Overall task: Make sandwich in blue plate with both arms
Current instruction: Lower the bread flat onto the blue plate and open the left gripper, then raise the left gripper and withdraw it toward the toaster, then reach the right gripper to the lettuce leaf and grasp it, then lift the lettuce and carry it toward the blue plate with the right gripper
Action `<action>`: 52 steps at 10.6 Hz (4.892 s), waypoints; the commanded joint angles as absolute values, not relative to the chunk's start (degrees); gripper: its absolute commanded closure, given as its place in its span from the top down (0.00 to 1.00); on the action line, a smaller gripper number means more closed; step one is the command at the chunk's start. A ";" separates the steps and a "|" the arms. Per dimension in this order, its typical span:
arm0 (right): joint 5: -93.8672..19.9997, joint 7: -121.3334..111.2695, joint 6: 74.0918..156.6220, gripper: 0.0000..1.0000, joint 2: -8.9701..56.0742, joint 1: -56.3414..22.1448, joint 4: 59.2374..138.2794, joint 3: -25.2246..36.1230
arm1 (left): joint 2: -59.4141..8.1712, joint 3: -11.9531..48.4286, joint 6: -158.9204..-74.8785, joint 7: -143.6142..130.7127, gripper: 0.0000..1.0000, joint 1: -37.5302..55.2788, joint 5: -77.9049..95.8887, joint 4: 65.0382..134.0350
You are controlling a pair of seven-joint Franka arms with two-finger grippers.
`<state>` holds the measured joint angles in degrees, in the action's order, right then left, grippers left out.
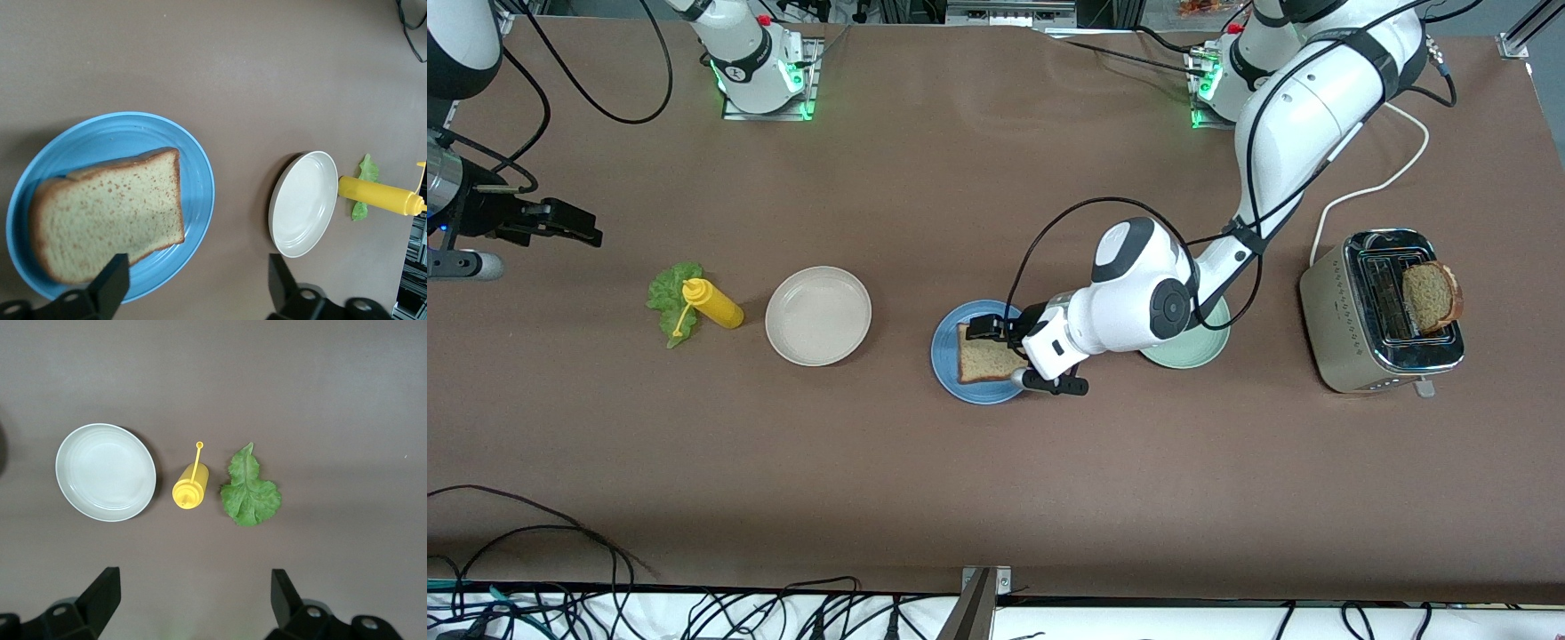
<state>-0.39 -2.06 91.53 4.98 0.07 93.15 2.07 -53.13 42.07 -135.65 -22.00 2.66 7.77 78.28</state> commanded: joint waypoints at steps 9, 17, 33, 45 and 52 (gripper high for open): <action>-0.26 -12.63 90.35 1.00 5.88 0.53 94.65 6.05 | -29.37 30.06 -109.45 -23.12 1.00 2.55 -1.69 81.91; -0.35 -31.62 95.35 1.00 14.57 2.20 94.48 9.49 | -19.17 20.76 -97.92 -11.53 1.00 1.93 -8.26 81.91; -24.52 -51.60 105.82 0.73 40.25 10.55 95.27 9.05 | -3.61 -2.55 -86.14 10.97 1.00 2.90 2.73 82.18; -15.31 -42.20 89.07 0.00 41.22 8.88 82.47 9.14 | 1.23 1.39 -88.42 12.04 1.00 -0.08 0.09 89.65; -10.63 -31.94 65.15 0.00 41.13 7.74 67.43 9.06 | 1.23 1.49 -87.98 11.95 1.00 0.70 0.09 89.56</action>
<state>-11.78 -37.46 71.03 40.72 8.85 72.06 9.37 -0.35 1.16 -87.41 11.58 0.83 1.42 88.07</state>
